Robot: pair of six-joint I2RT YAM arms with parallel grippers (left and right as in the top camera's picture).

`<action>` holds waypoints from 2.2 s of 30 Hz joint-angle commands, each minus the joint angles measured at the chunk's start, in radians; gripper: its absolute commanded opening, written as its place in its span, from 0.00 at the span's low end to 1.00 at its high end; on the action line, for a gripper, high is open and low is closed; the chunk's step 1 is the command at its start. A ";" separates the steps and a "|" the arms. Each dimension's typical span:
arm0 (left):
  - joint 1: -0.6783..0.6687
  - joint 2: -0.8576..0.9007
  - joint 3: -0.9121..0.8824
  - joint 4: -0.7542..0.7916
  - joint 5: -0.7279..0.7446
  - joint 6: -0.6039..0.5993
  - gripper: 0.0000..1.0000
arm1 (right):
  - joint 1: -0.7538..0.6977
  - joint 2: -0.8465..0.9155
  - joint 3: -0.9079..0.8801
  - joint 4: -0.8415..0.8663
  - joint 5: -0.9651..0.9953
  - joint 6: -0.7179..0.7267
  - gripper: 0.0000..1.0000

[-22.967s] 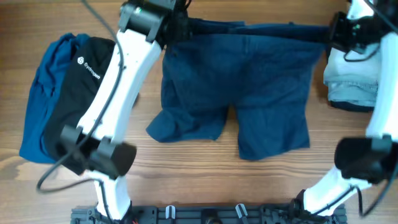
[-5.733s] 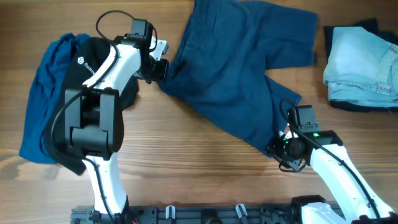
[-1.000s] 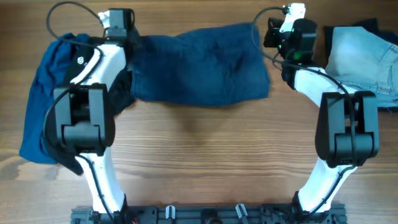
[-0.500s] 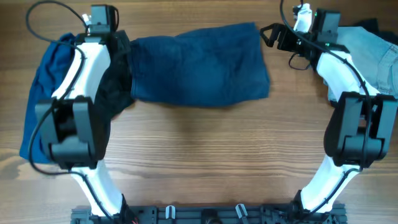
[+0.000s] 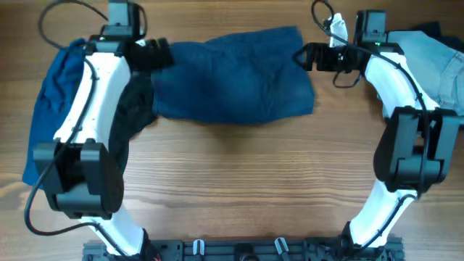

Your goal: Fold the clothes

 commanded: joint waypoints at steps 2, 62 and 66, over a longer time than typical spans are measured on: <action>-0.080 -0.005 0.012 -0.064 0.056 0.020 0.99 | -0.002 0.054 0.016 -0.012 0.026 -0.042 0.84; -0.035 0.167 0.009 -0.070 0.268 -0.013 1.00 | -0.144 0.142 0.089 -0.101 0.046 -0.021 0.03; -0.035 0.201 0.009 0.002 0.290 -0.003 1.00 | -0.145 0.142 0.089 -0.102 0.049 -0.024 0.04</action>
